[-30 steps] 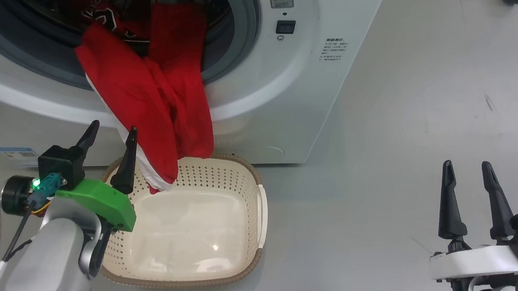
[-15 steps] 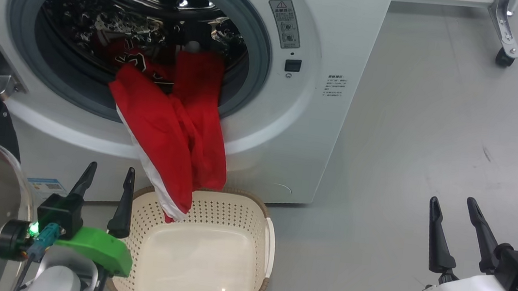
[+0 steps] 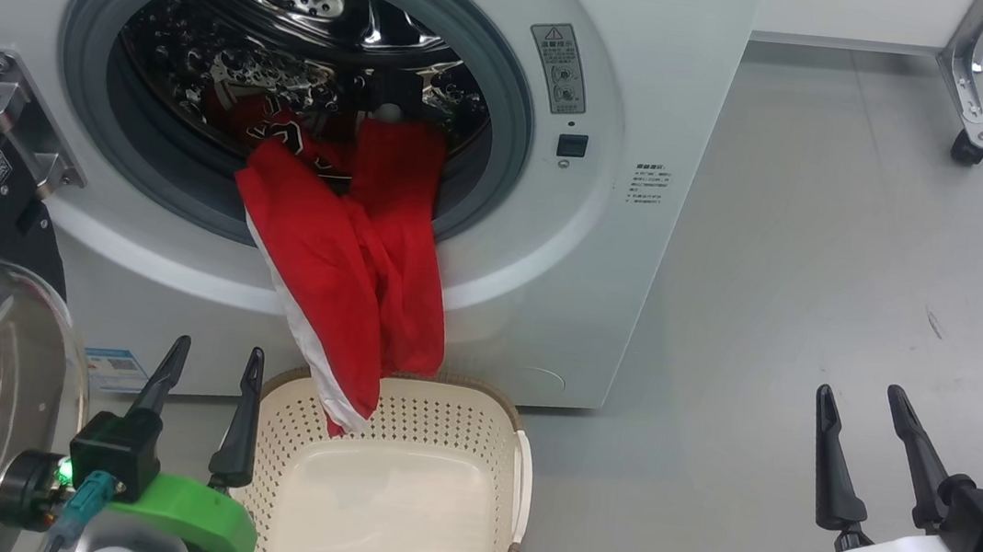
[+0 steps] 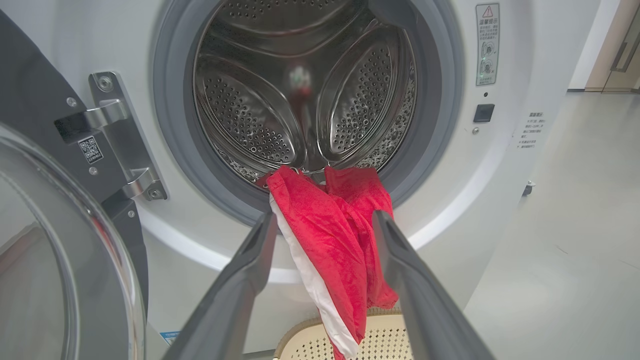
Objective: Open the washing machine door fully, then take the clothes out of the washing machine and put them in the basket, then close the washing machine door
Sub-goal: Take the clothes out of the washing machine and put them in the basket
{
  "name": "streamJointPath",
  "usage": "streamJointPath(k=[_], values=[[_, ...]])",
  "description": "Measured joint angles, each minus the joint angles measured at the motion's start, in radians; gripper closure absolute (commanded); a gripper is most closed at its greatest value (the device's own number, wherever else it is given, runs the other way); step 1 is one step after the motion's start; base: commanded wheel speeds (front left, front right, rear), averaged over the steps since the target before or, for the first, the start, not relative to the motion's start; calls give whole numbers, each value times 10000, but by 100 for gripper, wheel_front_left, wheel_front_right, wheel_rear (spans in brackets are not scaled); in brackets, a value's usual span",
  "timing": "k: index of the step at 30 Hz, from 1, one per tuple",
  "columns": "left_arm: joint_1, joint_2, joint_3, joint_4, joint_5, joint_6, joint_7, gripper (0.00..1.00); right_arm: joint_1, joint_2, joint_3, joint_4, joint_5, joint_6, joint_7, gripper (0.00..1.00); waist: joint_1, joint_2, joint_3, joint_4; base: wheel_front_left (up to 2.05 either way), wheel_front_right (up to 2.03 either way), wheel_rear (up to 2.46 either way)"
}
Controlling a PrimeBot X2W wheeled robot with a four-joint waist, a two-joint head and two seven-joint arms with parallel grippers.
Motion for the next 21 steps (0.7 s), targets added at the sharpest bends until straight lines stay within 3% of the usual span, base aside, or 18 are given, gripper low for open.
streamJointPath(k=[21], values=[[575,-2,-75,-1298,-105,180,278,0,148,-2,142,-407,0,0,92,0,0,0,277,-36,0,0,0]])
